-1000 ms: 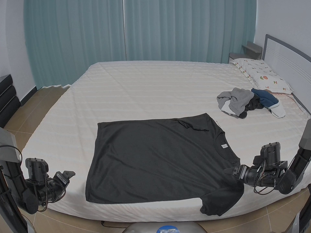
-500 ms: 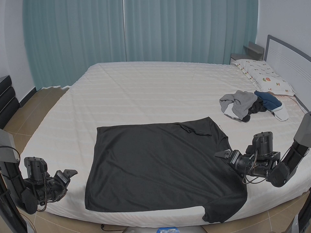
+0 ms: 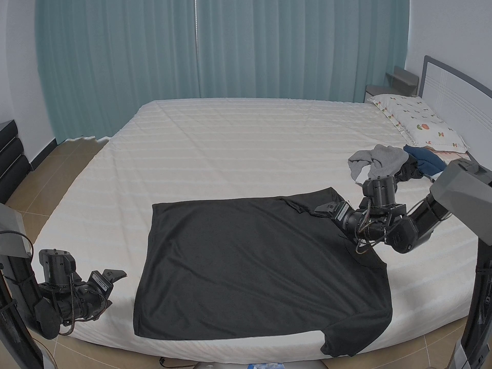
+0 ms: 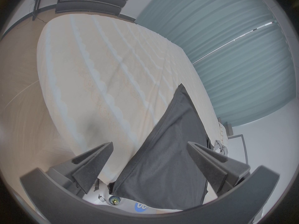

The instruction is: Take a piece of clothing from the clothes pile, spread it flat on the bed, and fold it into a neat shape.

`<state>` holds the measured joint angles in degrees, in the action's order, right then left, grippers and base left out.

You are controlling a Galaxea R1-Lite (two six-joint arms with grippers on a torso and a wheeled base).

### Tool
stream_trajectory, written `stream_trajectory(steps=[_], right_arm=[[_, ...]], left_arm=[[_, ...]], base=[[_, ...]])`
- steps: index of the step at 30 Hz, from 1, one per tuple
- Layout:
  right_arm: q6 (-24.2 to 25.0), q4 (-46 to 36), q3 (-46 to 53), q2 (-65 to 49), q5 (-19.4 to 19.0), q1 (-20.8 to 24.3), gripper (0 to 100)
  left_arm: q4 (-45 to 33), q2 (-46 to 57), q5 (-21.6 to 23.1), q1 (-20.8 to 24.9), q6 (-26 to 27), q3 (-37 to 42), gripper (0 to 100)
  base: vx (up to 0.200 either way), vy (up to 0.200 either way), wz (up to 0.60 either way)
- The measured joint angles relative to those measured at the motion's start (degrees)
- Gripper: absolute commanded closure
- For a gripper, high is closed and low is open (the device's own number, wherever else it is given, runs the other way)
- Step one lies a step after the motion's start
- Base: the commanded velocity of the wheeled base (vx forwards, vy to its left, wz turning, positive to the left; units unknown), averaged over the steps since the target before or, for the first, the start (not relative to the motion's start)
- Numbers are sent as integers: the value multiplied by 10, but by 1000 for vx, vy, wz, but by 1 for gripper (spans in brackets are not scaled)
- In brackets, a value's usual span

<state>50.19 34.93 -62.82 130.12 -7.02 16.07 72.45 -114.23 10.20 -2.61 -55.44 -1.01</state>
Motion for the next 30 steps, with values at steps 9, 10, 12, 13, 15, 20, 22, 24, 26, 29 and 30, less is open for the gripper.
stream_trajectory(steps=[9, 10, 12, 13, 15, 20, 22, 24, 26, 29, 30], right_arm=[[-27, -121, -184, 94, 2, -17, 0], [-31, -133, -203, 103, 2, -20, 0], [-37, -157, -236, 121, 2, -26, 0], [-39, -170, -252, 130, 3, -29, 0], [-42, -194, -285, 147, 4, -33, 0], [-45, -221, -347, 183, 6, -37, 0], [-46, -223, -368, 197, 7, -38, 0], [-46, -224, -386, 208, 7, -39, 0], [-46, -224, -407, 220, 7, -39, 0], [-46, -224, -444, 237, 7, -39, 0], [-47, -223, -459, 243, 7, -39, 0]], left_arm=[[1, -5, 12, -1, -6, 0, 0], [1, -6, 12, -1, -6, 0, 0], [1, -7, 13, -1, -6, 0, 0], [1, -8, 13, -1, -6, 0, 0], [1, -9, 13, -1, -6, 0, 0], [1, -11, 12, -1, -5, 0, 0], [1, -13, 11, -1, -5, 0, 0], [1, -14, 11, -1, -4, 0, 0], [1, -15, 11, 0, -4, 0, 0], [1, -16, 11, 0, -4, 0, 0], [1, -17, 11, 0, -3, 0, 0]], base=[[0, 0, 0], [0, 0, 0], [0, 0, 0], [0, 0, 0], [0, 0, 0], [0, 0, 0], [0, 0, 0], [0, 0, 0], [0, 0, 0], [0, 0, 0], [0, 0, 0]])
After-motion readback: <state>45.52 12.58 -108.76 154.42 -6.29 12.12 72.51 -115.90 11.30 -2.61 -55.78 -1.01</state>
